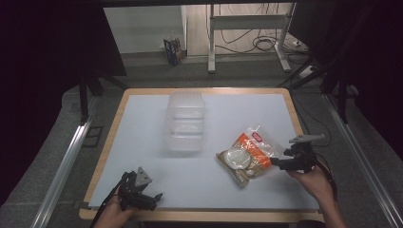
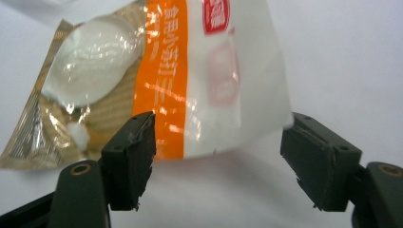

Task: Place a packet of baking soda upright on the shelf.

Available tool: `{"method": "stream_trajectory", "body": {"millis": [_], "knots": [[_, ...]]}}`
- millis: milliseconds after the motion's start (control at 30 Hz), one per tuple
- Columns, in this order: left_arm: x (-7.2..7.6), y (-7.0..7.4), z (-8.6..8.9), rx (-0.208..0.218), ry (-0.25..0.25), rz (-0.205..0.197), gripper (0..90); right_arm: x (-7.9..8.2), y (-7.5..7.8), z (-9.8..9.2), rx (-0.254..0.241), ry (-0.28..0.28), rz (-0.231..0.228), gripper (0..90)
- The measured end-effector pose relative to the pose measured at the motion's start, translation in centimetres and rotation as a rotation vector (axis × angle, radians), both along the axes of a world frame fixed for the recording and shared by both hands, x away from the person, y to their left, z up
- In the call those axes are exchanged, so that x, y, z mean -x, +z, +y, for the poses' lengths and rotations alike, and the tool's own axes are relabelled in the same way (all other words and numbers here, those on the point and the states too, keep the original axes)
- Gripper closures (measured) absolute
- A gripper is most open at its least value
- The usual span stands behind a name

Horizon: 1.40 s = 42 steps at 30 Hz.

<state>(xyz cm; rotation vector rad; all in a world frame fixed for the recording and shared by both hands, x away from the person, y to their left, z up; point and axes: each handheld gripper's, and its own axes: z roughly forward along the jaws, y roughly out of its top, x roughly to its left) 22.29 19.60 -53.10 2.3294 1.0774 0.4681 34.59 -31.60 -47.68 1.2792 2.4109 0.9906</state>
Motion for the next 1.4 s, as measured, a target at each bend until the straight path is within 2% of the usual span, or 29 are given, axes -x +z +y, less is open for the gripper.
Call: {"method": "stream_trajectory", "body": {"millis": [167, 367, 633, 833, 967, 1067, 1167, 1233, 1400], "knots": [[0.0, 0.0, 0.0, -0.001, 0.001, -0.001, 3.5, -1.8, 0.0, 0.3, -0.047, 0.03, 0.016, 26.7], [0.0, 0.0, 0.0, 0.001, 0.0, 0.0, 3.5, -3.9, -0.7, 1.3, -0.05, 0.107, 0.046, 30.5], [0.0, 0.0, -0.1, -0.004, -0.004, -0.001, 3.7, -5.5, -1.2, 2.5, -0.11, 0.148, 0.106, 38.6], [0.0, 0.0, -0.1, -0.009, -0.007, 0.0, 3.8, -5.9, -1.4, 3.7, -0.106, 0.174, 0.114, 43.1], [0.0, -0.1, -0.2, -0.015, -0.01, 0.001, 3.9, -6.1, -1.6, 4.3, -0.129, 0.163, 0.129, 50.6], [0.0, -0.1, -0.2, -0.02, -0.013, 0.0, 4.0, -6.1, -1.9, 4.8, -0.103, 0.166, 0.133, 59.9], [0.0, -0.1, -0.2, -0.018, -0.014, 0.0, 4.0, -6.0, -1.8, 5.0, -0.064, 0.152, 0.117, 77.0], [0.0, -0.1, -0.2, -0.016, -0.012, -0.001, 4.0, -6.0, -1.5, 4.8, -0.077, 0.125, 0.108, 87.6], [0.0, 0.0, -0.1, -0.008, -0.008, -0.001, 3.9, -5.3, -0.2, 5.2, -0.072, 0.144, 0.067, 88.2]]}}
